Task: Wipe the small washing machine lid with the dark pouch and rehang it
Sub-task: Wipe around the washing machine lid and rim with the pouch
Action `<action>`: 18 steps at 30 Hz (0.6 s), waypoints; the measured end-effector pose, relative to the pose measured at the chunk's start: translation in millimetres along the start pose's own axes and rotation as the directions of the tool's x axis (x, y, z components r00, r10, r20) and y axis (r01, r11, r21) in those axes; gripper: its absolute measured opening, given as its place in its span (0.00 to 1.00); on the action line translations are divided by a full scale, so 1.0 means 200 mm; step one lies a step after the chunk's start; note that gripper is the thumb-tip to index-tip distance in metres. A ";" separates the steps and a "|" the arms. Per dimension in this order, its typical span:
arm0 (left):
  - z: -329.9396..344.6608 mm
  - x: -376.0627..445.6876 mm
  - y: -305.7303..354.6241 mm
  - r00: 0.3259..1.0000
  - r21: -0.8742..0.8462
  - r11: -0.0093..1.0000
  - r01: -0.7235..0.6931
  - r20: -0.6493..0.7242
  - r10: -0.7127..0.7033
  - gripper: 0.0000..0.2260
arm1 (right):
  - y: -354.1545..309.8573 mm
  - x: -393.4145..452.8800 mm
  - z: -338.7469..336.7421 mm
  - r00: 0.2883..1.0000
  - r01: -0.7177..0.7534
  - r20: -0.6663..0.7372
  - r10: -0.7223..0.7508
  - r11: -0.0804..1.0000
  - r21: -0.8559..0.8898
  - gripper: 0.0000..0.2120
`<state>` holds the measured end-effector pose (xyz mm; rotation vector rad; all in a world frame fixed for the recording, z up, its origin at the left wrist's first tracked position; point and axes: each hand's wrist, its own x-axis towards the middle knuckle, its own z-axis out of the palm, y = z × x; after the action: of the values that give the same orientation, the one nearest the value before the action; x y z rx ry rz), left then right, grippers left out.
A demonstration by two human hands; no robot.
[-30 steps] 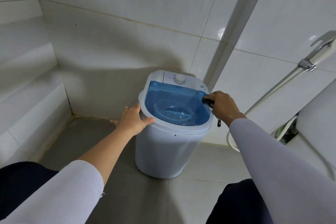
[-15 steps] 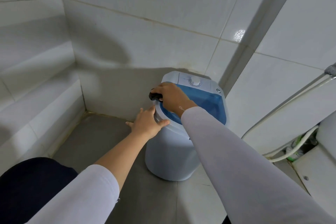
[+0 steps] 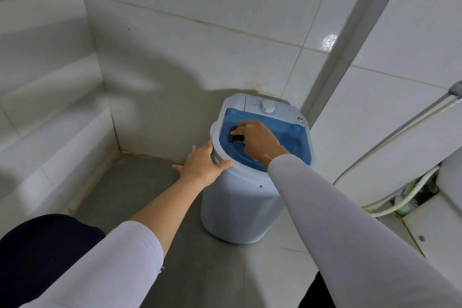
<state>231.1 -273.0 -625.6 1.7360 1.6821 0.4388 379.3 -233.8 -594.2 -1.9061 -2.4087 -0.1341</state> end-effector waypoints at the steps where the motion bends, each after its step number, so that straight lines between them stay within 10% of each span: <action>1: 0.00 0.00 0.00 1.000 0.003 1.000 -0.001 -0.001 0.001 0.36 | 0.03 -0.03 0.00 1.000 -0.023 -0.003 0.023 1.000 0.005 0.21; 18: 0.02 0.01 0.01 1.000 0.096 0.995 0.002 -0.028 0.001 0.33 | 0.46 -0.50 -0.04 0.942 -0.332 -0.034 0.334 0.942 0.051 0.19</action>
<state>235.0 -272.4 -628.2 1.8054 1.7496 0.3897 491.4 -309.7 -594.4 -2.2283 -2.0061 -0.0990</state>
